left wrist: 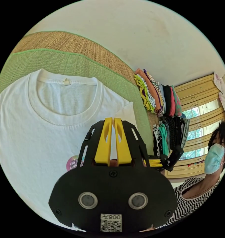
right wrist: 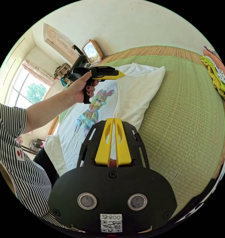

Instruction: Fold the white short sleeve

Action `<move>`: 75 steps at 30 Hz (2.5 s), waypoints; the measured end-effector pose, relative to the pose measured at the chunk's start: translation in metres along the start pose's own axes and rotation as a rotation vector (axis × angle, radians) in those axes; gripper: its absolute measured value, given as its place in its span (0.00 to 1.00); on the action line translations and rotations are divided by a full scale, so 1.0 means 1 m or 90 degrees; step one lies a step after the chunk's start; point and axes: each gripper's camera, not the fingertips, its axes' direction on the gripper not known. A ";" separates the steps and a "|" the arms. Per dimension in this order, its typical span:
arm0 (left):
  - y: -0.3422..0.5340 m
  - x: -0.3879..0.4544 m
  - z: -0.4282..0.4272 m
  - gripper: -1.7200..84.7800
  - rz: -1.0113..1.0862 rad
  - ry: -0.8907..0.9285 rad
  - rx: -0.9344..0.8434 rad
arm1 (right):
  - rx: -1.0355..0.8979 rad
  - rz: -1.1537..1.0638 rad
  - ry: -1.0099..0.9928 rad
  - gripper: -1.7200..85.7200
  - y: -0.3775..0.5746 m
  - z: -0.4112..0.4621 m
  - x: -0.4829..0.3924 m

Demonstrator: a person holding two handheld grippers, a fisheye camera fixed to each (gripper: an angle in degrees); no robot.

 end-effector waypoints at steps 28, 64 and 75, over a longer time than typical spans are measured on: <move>-0.025 0.062 0.067 0.02 0.248 -0.070 -0.126 | 0.012 0.104 0.068 0.02 -0.017 -0.007 0.051; 0.147 -0.004 -0.003 0.02 0.313 -0.042 -0.183 | 0.046 0.155 0.066 0.02 -0.032 0.001 0.044; 0.231 -0.077 -0.061 0.02 0.236 -0.045 -0.191 | 0.048 0.135 0.074 0.02 -0.051 0.024 0.017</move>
